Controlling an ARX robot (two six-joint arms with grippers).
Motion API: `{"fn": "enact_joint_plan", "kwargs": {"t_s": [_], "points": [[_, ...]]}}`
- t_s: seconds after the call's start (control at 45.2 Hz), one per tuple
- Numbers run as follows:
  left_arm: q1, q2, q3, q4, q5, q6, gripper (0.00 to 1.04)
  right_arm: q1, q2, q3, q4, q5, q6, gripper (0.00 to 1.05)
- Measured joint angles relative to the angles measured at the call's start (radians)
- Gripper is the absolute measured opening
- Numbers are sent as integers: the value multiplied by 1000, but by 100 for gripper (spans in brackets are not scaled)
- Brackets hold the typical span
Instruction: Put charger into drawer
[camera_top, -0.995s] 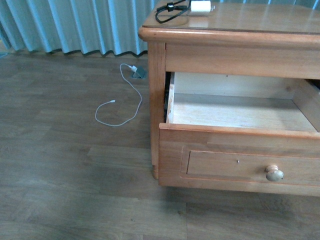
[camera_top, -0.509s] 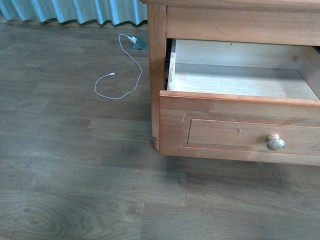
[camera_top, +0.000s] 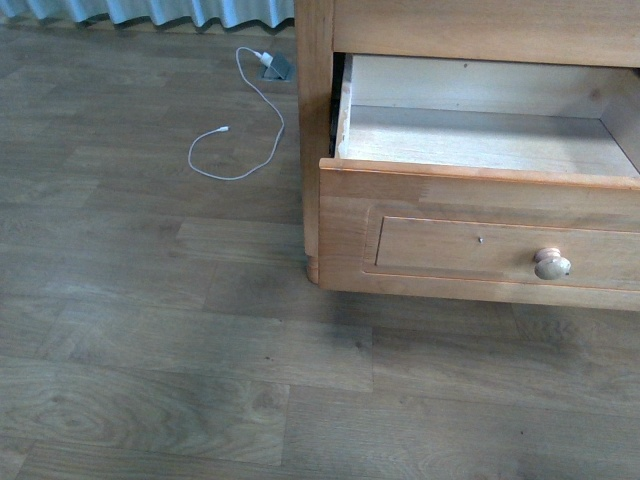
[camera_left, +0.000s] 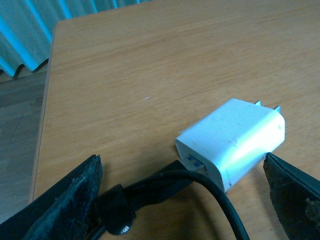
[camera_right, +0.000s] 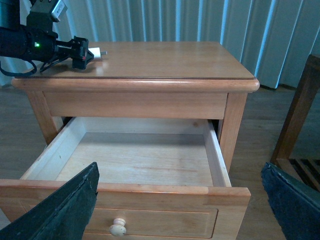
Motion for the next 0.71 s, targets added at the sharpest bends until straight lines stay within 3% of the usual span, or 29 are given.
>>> {"fn": "enact_joint_plan", "kwargs": {"t_s": [0.177, 0.376, 0.398, 0.487, 0.708], "points": [[-1, 43, 110, -72, -1, 25, 98, 0, 0, 0, 0, 0, 0, 96], [0, 56, 166, -138, -5, 58, 59, 0, 0, 0, 0, 0, 0, 96], [0, 56, 166, -138, -5, 58, 59, 0, 0, 0, 0, 0, 0, 96], [0, 56, 177, -167, -2, 74, 38, 0, 0, 0, 0, 0, 0, 96], [3, 56, 180, -183, -3, 77, 9, 0, 0, 0, 0, 0, 0, 96]]}}
